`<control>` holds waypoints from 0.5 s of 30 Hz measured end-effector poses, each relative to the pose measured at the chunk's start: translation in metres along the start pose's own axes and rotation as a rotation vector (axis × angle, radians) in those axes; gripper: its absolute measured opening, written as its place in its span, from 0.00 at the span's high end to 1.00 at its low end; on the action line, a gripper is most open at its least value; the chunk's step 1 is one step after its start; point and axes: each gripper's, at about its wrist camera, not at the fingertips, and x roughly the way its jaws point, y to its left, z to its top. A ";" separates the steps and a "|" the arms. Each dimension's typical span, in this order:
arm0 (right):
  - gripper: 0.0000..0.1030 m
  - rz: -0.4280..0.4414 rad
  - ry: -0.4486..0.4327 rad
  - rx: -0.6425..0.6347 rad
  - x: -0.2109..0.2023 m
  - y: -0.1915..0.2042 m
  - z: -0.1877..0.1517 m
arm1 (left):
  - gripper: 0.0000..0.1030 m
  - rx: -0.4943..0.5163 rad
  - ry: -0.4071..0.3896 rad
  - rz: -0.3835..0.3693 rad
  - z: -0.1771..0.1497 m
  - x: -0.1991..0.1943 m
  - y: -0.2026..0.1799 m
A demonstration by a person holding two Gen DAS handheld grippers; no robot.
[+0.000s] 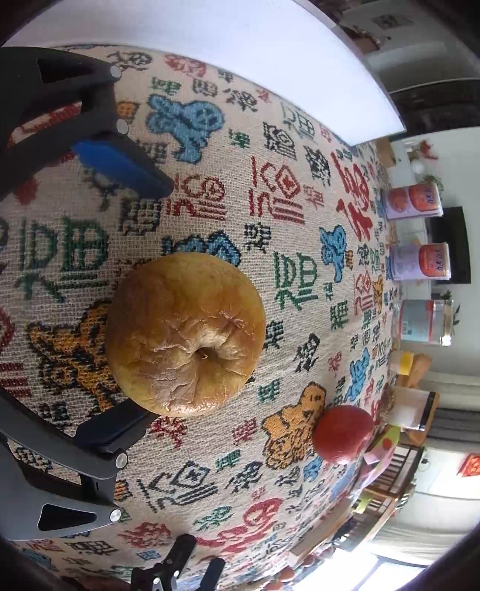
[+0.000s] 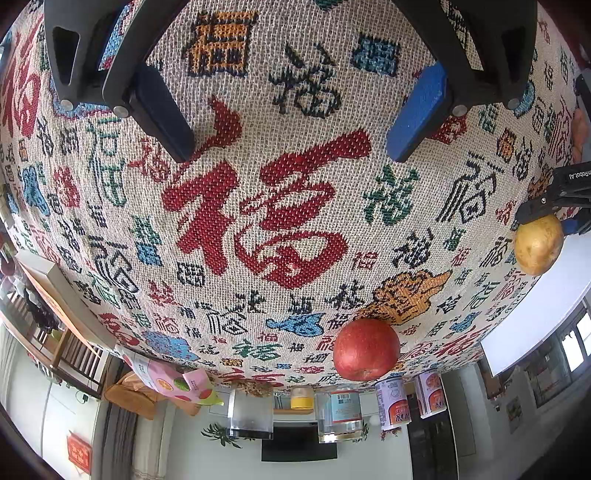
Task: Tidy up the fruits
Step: 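Hold the pear in the left tool while the right tool grasps the red apple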
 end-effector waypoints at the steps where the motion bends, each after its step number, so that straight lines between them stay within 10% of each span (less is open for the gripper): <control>1: 0.00 0.000 0.000 0.000 0.000 0.000 0.000 | 0.00 0.000 0.000 0.001 0.000 0.000 0.000; 7: 0.01 0.055 -0.099 0.004 -0.013 0.008 0.014 | 0.00 0.000 0.000 0.000 0.000 -0.001 0.002; 15: 0.01 0.112 -0.090 -0.028 0.030 0.043 0.115 | 0.00 0.001 0.000 0.000 0.000 0.000 0.001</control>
